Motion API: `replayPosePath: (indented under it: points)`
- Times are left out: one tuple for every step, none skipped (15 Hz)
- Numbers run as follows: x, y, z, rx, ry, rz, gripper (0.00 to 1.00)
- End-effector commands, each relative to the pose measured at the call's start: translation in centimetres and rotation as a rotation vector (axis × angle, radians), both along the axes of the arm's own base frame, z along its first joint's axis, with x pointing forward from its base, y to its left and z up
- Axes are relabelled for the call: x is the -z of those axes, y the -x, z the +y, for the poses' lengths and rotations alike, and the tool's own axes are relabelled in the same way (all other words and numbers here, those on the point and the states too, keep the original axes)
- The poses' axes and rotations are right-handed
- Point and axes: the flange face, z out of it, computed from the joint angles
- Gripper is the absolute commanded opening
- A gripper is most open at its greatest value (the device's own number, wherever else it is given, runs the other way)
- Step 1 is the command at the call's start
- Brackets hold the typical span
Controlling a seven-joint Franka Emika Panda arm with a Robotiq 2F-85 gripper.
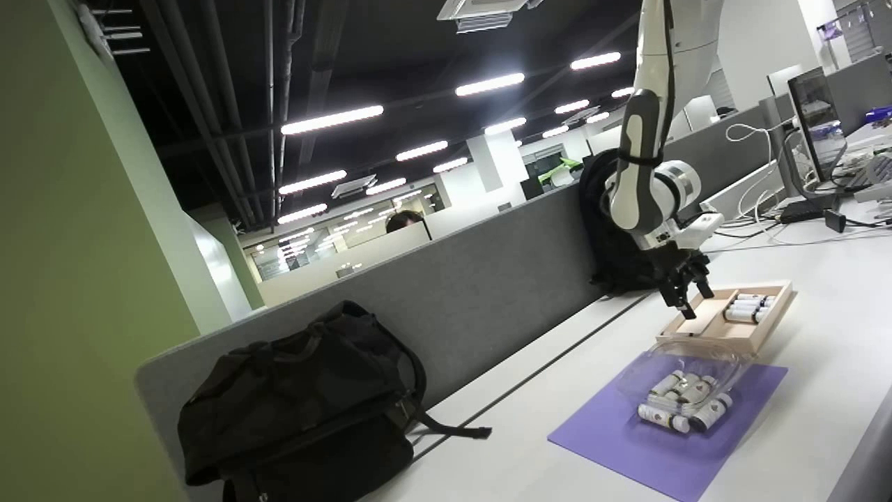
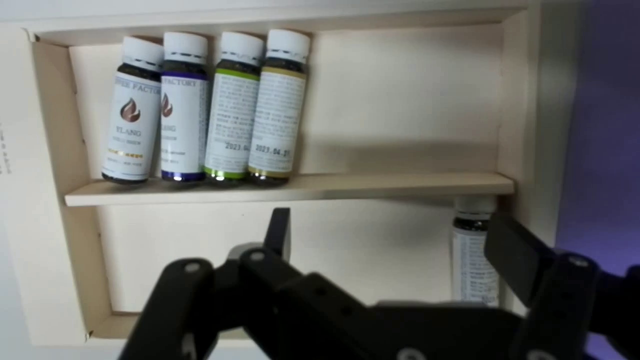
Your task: Pick the object in the upper segment of the box and put it on the table
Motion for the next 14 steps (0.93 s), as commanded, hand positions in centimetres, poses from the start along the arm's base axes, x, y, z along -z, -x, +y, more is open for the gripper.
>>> replayPosePath:
  points:
    - [0.3, 1.6, -0.3, -0.032, 0.041, -0.080, 1.00]
    - [0.5, 1.9, -0.2, -0.041, 0.041, -0.106, 1.00]
    - [0.6, 2.0, 0.1, -0.050, 0.039, -0.132, 1.00]
    - [0.7, 2.2, 0.4, -0.054, 0.036, -0.151, 1.00]
    - [0.7, 2.3, 0.7, -0.063, 0.036, -0.172, 1.00]
    - [0.7, 2.4, 0.9, -0.070, 0.035, -0.190, 1.00]
    - [0.8, 2.5, 1.1, -0.079, 0.039, -0.207, 1.00]
    - [0.9, 2.7, 1.2, -0.084, 0.038, -0.219, 1.00]
    - [1.1, 2.8, 1.3, -0.088, 0.035, -0.226, 1.00]
    - [1.3, 3.0, 1.4, -0.089, 0.032, -0.233, 1.00]
    - [1.5, 3.2, 1.4, -0.089, 0.028, -0.237, 1.00]
    - [1.6, 3.4, 1.5, -0.090, 0.026, -0.239, 1.00]
    - [1.8, 3.6, 1.6, -0.093, 0.019, -0.241, 1.00]
    - [1.9, 3.8, 1.7, -0.097, 0.014, -0.246, 1.00]
